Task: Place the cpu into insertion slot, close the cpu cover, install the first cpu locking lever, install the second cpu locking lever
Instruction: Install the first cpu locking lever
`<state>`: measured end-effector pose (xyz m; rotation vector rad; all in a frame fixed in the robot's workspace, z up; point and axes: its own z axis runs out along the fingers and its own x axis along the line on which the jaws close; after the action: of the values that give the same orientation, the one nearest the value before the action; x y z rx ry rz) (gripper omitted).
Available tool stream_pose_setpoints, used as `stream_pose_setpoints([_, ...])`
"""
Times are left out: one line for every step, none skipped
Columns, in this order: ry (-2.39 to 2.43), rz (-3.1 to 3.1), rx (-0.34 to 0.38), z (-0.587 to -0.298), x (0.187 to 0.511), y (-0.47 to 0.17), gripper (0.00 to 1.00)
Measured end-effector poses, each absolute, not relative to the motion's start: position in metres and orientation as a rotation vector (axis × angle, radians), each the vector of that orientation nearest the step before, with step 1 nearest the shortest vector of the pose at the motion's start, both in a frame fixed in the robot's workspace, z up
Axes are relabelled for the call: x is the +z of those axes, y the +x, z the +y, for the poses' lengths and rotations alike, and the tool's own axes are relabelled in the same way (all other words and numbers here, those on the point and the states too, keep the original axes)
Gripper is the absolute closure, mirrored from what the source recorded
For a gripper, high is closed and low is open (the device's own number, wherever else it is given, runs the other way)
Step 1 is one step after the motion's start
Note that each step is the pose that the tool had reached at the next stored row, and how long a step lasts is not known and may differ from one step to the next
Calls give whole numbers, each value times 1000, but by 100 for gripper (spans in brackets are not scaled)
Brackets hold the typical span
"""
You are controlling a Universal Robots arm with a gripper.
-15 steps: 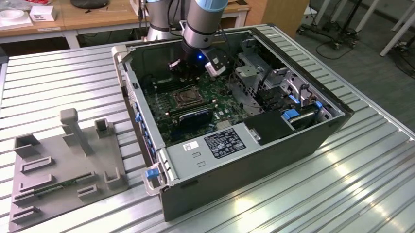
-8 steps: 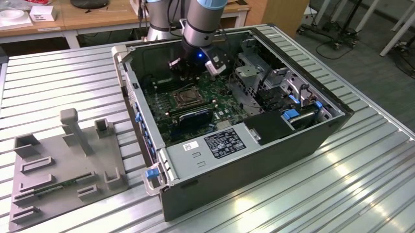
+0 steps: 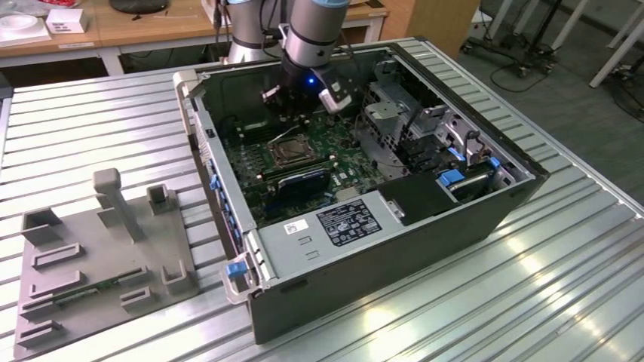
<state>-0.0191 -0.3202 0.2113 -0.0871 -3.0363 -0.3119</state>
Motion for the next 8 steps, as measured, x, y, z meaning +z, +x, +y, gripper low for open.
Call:
stream_pose_setpoints([-87, -3036, -312, -320, 212, -19, 89])
stream_pose_setpoints([-87, -3036, -312, -320, 213, -19, 89])
stream_pose_setpoints([-87, -3037, -312, -320, 214, -19, 89])
stream_pose_setpoints([-87, -3037, -312, -319, 215, -19, 89])
stream_pose_setpoints([-87, -3037, -312, -319, 216, -19, 89])
stream_pose_setpoints([-87, -3037, -312, -319, 218, -19, 89])
stream_pose_setpoints([-87, -3037, -312, -318, 219, -19, 89])
stream_pose_setpoints([-87, -3037, -312, -318, 220, -19, 89])
